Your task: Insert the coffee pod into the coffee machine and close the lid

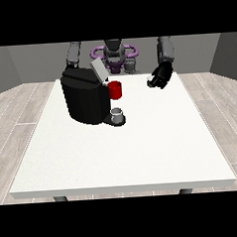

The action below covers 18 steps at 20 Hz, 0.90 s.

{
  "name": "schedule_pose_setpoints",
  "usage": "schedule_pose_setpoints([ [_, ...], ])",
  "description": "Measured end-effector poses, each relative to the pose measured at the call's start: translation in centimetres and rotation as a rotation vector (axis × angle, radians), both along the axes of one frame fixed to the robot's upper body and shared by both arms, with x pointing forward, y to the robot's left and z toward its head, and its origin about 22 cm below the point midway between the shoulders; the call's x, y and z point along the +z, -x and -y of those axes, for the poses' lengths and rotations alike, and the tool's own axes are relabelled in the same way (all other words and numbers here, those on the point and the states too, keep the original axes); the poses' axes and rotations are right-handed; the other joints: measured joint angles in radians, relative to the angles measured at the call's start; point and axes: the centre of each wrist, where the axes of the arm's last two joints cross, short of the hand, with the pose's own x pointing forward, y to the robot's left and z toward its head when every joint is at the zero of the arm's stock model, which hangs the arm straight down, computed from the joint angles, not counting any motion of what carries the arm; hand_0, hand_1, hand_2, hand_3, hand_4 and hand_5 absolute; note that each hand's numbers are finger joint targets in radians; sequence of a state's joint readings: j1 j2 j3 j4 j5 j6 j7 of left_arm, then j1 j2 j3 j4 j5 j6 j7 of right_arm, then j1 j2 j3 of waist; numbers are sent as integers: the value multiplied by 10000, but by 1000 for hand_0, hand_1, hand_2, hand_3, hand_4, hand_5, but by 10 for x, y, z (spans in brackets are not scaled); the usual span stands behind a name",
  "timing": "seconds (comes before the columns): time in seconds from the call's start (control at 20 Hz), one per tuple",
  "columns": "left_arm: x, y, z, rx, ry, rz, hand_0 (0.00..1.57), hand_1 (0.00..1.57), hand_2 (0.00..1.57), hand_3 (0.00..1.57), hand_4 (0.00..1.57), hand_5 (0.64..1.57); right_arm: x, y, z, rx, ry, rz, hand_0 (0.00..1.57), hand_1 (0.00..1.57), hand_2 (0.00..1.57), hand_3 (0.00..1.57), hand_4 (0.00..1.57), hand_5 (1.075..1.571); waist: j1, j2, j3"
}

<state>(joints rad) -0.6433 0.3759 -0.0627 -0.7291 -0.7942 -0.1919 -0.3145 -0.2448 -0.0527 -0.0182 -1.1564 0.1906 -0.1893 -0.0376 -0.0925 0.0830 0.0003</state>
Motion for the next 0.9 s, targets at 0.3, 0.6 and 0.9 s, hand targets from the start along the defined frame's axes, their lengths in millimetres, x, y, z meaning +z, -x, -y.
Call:
schedule_pose_setpoints([
  [0.3, 34, -19, 26, -358, 200, -218, 1418, 1418, 1400, 1334, 534, 1571, -9, 5, -6, 81, -112, -203, 0, 0, 0, 0, 0, 1571, -138, -443, 1],
  [0.6, 74, -38, 47, -421, 190, -96, 1340, 1340, 1372, 1351, 562, 1571, -1, -1, -12, 345, -399, 85, 0, 0, 0, 0, 0, 1571, -451, -579, -1],
  [0.9, 120, -53, 52, -109, 847, 304, 1235, 1235, 1265, 1266, 502, 1571, 14, -7, -8, 436, -327, 576, 0, 0, 0, 0, 0, 1571, -937, -366, 0],
])
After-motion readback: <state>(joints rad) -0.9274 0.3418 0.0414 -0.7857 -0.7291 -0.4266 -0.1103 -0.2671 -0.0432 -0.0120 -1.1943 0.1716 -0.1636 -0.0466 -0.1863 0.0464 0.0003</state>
